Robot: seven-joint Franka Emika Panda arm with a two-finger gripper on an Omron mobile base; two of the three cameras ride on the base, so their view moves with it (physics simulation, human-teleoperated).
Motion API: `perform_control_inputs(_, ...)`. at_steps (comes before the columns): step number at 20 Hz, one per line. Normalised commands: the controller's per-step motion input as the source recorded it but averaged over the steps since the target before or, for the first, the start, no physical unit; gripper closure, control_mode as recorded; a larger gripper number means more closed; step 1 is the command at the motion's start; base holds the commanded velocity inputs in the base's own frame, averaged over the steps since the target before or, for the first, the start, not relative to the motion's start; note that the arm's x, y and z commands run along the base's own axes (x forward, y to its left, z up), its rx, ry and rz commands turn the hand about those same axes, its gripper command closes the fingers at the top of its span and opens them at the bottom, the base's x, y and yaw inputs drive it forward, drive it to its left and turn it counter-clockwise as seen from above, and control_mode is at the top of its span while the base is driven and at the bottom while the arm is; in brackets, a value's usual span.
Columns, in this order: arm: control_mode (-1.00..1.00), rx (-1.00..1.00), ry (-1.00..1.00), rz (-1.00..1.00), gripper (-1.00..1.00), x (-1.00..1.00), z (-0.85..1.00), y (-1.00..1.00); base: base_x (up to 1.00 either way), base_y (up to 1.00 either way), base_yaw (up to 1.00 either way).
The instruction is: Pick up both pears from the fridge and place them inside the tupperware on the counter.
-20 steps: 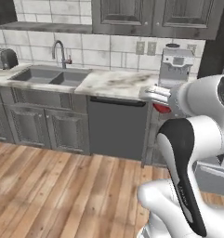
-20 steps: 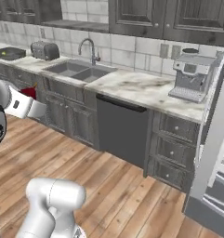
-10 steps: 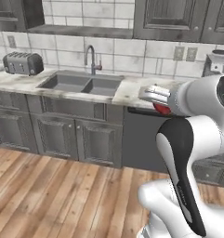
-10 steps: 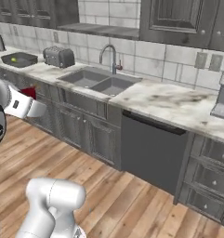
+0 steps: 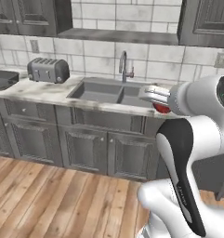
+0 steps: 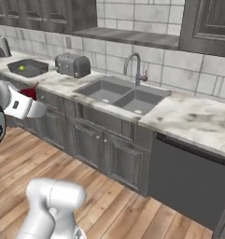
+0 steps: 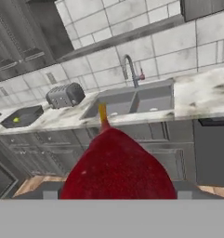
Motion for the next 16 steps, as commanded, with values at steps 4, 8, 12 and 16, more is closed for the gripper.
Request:
perform_control_inputs(4,1.00,0.00,0.00,0.00,1.00,0.00,0.00,0.00,1.00,0.96,0.00)
perform_control_inputs(8,1.00,0.00,0.00,0.00,1.00,0.00,0.00,0.00,1.00,0.98,0.00)
perform_control_inputs(12,1.00,0.00,0.00,0.00,1.00,0.00,0.00,0.00,1.00,1.00,0.00)
perform_control_inputs(16,1.00,0.00,0.00,0.00,1.00,0.00,0.00,0.00,1.00,1.00,0.00)
